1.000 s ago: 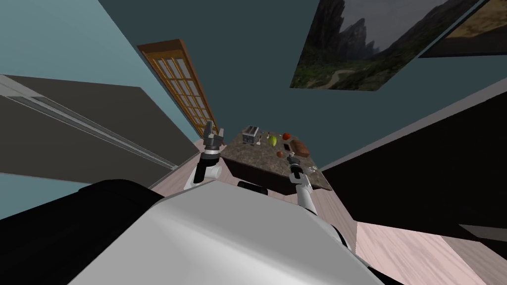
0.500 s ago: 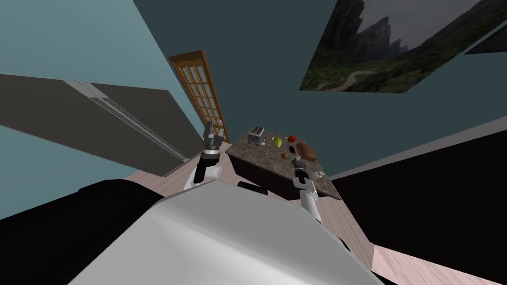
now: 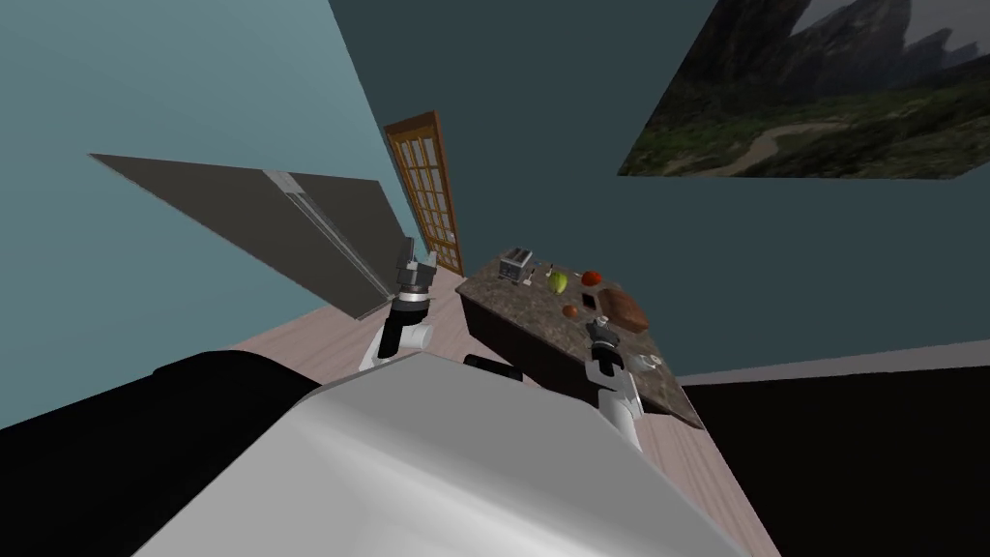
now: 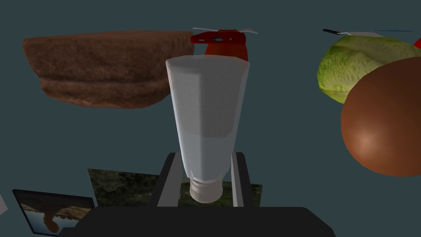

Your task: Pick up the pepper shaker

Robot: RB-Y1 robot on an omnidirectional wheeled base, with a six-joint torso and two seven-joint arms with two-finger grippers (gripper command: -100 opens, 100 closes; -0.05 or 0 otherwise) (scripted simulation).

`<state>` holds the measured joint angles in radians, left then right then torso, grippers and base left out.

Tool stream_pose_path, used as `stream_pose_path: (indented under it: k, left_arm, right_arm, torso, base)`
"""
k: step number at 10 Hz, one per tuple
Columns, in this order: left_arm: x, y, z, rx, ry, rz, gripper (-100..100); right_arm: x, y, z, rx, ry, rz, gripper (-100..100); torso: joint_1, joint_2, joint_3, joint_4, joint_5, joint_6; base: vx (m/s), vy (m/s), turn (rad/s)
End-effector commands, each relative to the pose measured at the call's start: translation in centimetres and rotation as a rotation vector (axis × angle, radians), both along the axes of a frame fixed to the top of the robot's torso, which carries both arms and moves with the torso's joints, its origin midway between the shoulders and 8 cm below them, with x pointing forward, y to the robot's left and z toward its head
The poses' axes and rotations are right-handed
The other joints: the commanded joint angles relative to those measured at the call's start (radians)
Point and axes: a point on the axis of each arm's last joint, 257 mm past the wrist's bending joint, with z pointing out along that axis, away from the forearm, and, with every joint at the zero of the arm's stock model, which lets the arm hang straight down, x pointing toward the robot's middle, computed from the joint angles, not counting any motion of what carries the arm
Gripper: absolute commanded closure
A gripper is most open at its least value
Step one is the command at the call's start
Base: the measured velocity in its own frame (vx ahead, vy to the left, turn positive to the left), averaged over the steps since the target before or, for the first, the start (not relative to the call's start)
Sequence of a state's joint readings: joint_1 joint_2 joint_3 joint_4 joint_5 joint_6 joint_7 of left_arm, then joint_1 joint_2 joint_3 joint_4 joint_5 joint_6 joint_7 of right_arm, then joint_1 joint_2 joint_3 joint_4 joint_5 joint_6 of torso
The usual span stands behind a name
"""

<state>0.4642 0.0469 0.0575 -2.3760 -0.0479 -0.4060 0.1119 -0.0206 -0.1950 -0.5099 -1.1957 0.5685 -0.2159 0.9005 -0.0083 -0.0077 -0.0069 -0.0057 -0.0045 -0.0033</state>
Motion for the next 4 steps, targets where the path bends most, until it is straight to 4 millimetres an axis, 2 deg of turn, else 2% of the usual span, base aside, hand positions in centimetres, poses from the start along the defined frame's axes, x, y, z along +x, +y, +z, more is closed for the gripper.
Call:
stream_pose_path:
  k: [1,2,3,4]
  left_arm:
    - [0.0,0.0,0.0,0.0,0.0,0.0,0]
    - [0.0,0.0,0.0,0.0,0.0,0.0,0]
    - [0.0,0.0,0.0,0.0,0.0,0.0,0]
    - [0.0,0.0,0.0,0.0,0.0,0.0,0]
  right_arm:
    - [-2.7,-3.1,0.3,-0.009,0.004,-0.061,100]
    - [-4.7,-5.2,1.0,-0.018,-0.001,-0.11,100]
    - [-3.4,-3.7,0.7,-0.011,0.001,-0.078,100]
    - [-3.6,-4.0,0.8,-0.013,0.001,-0.084,0]
  torso:
    - [0.0,0.0,0.0,0.0,0.0,0.0]
    - [-0.001,0.0,0.0,0.0,0.0,-0.001]
    - [0.0,0.001,0.001,0.0,0.001,0.0]
    - [0.0,-0.001,-0.001,0.0,0.0,0.001]
  base:
    - [-0.053,-0.009,0.407]
    - [-0.07,0.001,0.449]
    - [-0.031,-0.005,0.07]
    - [-0.006,-0.001,-0.014]
